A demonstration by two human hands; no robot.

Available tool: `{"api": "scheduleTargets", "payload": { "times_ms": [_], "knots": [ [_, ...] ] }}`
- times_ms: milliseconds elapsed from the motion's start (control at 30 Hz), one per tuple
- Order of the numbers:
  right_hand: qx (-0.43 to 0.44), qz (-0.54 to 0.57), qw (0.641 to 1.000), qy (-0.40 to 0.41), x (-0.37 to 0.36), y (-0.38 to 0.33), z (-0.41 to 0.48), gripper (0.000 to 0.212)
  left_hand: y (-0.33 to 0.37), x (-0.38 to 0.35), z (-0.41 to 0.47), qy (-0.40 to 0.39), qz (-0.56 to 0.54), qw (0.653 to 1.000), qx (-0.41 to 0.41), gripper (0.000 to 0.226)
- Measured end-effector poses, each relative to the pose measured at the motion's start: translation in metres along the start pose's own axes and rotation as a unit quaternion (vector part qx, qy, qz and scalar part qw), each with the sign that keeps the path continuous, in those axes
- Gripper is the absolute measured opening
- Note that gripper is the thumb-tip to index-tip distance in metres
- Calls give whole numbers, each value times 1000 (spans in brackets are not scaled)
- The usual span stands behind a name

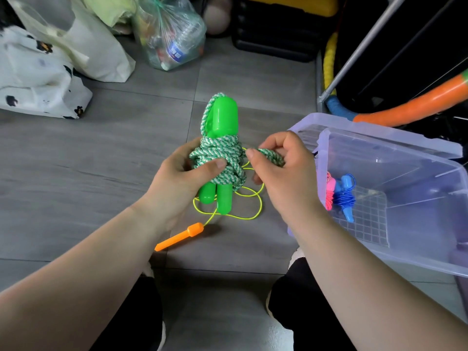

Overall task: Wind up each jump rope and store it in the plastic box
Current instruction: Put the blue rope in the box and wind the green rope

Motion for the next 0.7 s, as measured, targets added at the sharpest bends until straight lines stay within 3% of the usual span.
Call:
{"api": "scheduleTargets", "payload": {
  "times_ms": [267, 367, 467, 700],
  "knots": [
    [64, 22, 997, -22, 6, -25, -2, 18, 1, -1, 4, 9, -8, 1000, 13, 47],
    [58, 28, 994, -83, -2, -25, -5, 23, -1, 2, 5, 12, -6, 1000, 20, 32],
    [36, 30, 988, -146, -12, -20, -8, 34, -5, 4, 5, -7, 7, 999, 35, 41],
    [54, 29, 985, -160, -15, -23, -7, 30, -9, 1, 5, -11, 26, 999, 46, 47]
  ]
}}
Point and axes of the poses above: each hand's wrist, its own z-axis towards the middle knuckle, its own x-axis out of the back of the hand, y = z × x, the point moved 10 cm from there along z, towards the middle knuckle, and after that the axes turned 4 degrees about y, right-handed, at the moved point
